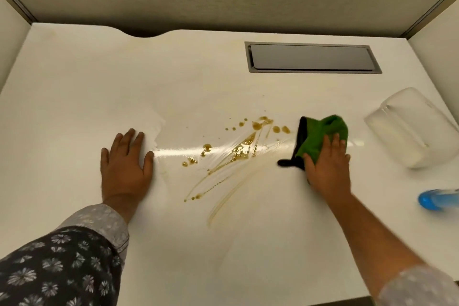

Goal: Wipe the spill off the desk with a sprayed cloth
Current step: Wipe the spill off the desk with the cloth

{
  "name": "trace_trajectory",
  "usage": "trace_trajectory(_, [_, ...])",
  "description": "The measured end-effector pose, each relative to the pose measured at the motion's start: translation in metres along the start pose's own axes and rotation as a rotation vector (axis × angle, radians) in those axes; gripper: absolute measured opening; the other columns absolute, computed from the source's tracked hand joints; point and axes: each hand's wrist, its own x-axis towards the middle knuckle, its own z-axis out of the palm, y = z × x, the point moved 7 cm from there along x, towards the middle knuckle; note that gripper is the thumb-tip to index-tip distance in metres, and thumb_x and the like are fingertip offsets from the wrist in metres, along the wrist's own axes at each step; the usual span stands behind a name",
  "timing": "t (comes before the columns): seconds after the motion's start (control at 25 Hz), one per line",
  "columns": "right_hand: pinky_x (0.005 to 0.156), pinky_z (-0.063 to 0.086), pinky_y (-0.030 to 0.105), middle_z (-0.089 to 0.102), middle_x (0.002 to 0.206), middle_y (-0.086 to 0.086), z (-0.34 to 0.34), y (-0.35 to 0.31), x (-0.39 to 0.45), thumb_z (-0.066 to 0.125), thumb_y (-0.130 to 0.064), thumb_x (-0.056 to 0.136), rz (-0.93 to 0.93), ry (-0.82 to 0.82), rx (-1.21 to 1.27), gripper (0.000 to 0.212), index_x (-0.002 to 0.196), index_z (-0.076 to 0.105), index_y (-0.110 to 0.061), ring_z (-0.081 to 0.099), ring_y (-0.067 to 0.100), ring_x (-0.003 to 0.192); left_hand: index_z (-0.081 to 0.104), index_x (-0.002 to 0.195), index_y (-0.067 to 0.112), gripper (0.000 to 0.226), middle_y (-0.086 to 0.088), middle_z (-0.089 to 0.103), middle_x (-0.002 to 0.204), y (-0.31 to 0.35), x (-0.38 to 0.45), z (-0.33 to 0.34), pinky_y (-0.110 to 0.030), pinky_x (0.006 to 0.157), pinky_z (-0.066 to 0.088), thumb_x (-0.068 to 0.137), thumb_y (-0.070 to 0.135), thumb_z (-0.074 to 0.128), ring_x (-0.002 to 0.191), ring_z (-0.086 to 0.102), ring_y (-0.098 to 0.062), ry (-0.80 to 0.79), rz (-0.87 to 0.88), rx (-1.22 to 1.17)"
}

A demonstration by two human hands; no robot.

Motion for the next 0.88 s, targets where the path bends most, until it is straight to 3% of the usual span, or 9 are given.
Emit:
trace_trajectory(0.12, [0.126, 0.019, 0.065, 0.021, 0.17, 0.029, -0.005, -0.038, 0.048, 0.044, -0.042, 0.084, 0.029, 0.005, 0.058, 0.089, 0.159, 0.028, 0.004, 0.017, 0.047, 0.158, 0.038, 0.161, 0.025, 0.065, 0.0, 0.034, 0.171, 0.0, 0.0, 0.001, -0.055, 0.131, 0.013, 0.102, 0.051, 0.032, 0.162, 0.023, -0.026, 0.006, -0.007, 0.016])
trace_trajectory(0.24, [0.126, 0.021, 0.06, 0.028, 0.168, 0.026, 0.007, -0.118, 0.045, 0.047, -0.036, 0.074, -0.132, -0.026, 0.069, 0.089, 0.154, 0.037, 0.001, 0.023, 0.045, 0.156, 0.036, 0.162, 0.026, 0.063, 0.001, 0.033, 0.172, -0.003, 0.002, 0.002, -0.055, 0.131, 0.012, 0.104, 0.049, 0.032, 0.162, 0.021, -0.024, 0.003, -0.008, 0.02])
trace_trajectory(0.4, [0.126, 0.028, 0.054, 0.038, 0.165, 0.021, 0.044, -0.213, -0.041, 0.06, -0.028, 0.076, -0.499, -0.084, 0.132, 0.079, 0.15, 0.049, -0.004, 0.033, 0.041, 0.155, 0.036, 0.162, 0.028, 0.059, 0.003, 0.033, 0.172, -0.003, 0.002, 0.003, -0.054, 0.132, 0.012, 0.105, 0.043, 0.03, 0.162, 0.021, -0.023, -0.005, -0.017, 0.015])
trace_trajectory(0.52, [0.125, 0.031, 0.054, 0.043, 0.165, 0.015, 0.058, -0.243, -0.126, 0.067, -0.025, 0.071, -0.731, -0.107, 0.164, 0.076, 0.145, 0.057, -0.009, 0.034, 0.037, 0.155, 0.038, 0.161, 0.025, 0.059, 0.0, 0.034, 0.172, -0.001, 0.001, 0.001, -0.055, 0.131, 0.013, 0.104, 0.041, 0.03, 0.161, 0.024, -0.025, -0.005, -0.007, 0.02])
trace_trajectory(0.64, [0.132, 0.01, 0.047, 0.028, 0.173, 0.004, 0.065, -0.232, -0.203, 0.065, -0.028, 0.071, -0.976, -0.262, 0.045, 0.082, 0.151, 0.048, -0.018, 0.016, 0.026, 0.162, 0.037, 0.161, 0.024, 0.06, -0.002, 0.034, 0.171, 0.0, 0.001, 0.001, -0.057, 0.13, 0.014, 0.104, 0.042, 0.029, 0.161, 0.025, -0.027, -0.017, -0.003, 0.037])
trace_trajectory(0.72, [0.132, 0.007, 0.045, 0.025, 0.174, 0.0, 0.066, -0.196, -0.223, 0.061, -0.028, 0.073, -1.024, -0.279, 0.029, 0.079, 0.15, 0.048, -0.021, 0.012, 0.023, 0.163, 0.037, 0.161, 0.022, 0.061, -0.003, 0.035, 0.171, 0.0, 0.001, 0.0, -0.058, 0.13, 0.015, 0.104, 0.043, 0.029, 0.161, 0.025, -0.028, -0.013, -0.004, 0.033])
trace_trajectory(0.8, [0.132, 0.014, 0.046, 0.029, 0.173, 0.0, 0.058, -0.146, -0.213, 0.061, -0.025, 0.068, -0.952, -0.229, 0.056, 0.077, 0.144, 0.055, -0.021, 0.021, 0.023, 0.162, 0.039, 0.16, 0.021, 0.062, -0.003, 0.036, 0.17, 0.001, 0.0, -0.001, -0.058, 0.129, 0.015, 0.103, 0.043, 0.029, 0.16, 0.026, -0.029, -0.001, -0.001, 0.012])
trace_trajectory(0.88, [0.129, 0.021, 0.049, 0.031, 0.169, 0.0, 0.043, -0.086, -0.178, 0.066, -0.023, 0.062, -0.751, -0.144, 0.074, 0.077, 0.138, 0.062, -0.018, 0.036, 0.029, 0.156, 0.04, 0.16, 0.021, 0.062, -0.003, 0.037, 0.17, 0.001, 0.0, -0.002, -0.058, 0.129, 0.015, 0.102, 0.042, 0.03, 0.16, 0.026, -0.028, 0.008, -0.002, -0.005])
